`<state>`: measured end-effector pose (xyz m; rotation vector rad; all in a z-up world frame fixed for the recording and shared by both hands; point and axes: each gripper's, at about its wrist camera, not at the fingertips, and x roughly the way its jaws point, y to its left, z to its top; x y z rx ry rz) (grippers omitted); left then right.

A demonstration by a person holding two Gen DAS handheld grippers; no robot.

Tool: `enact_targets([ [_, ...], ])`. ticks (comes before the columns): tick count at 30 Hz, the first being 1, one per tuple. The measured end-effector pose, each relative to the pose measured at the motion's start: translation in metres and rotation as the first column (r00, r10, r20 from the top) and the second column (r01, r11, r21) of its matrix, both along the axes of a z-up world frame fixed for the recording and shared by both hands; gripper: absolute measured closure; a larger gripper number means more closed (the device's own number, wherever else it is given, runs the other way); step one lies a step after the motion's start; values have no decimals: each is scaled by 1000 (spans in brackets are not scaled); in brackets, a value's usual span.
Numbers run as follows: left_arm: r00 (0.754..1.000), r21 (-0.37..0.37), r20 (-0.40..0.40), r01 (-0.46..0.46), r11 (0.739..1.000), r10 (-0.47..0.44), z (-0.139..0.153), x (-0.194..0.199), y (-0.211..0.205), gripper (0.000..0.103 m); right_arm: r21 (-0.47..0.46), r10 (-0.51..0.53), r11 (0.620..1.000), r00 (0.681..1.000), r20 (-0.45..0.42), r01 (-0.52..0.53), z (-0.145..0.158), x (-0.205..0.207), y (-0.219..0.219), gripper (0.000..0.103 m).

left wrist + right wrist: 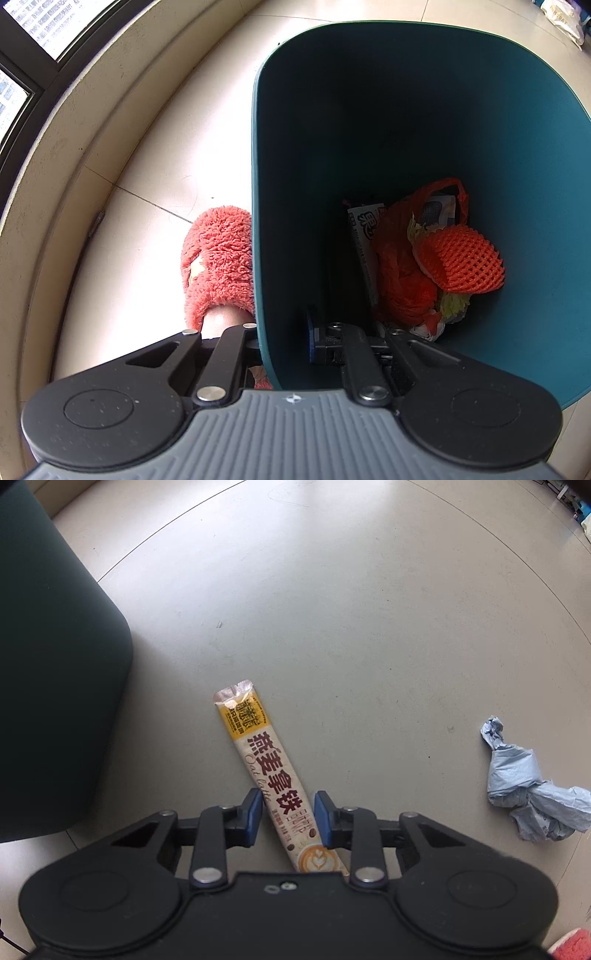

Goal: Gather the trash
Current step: 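Carry the snack stick wrapper over the bin with the right tool and release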

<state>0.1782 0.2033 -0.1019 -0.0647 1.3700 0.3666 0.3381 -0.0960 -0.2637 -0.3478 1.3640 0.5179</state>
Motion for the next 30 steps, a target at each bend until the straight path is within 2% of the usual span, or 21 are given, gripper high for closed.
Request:
enact_targets([
  [5, 1000, 8, 10, 12, 1000, -12, 3, -1, 0, 90, 60, -101, 993, 995, -2, 100, 32, -14, -13, 77],
  [14, 999, 3, 31, 8, 1000, -8, 9, -5, -1, 90, 157, -205, 967, 979, 5, 202, 101, -46, -35, 78],
  [22, 999, 14, 38, 15, 1000, -16, 11, -8, -2, 90, 215, -232, 955, 966, 111, 204, 194, -55, -29, 78],
  [30, 999, 16, 48, 7, 1000, -8, 12, -10, -3, 90, 321, -207, 938, 955, 213, 132, 296, -68, -5, 78],
])
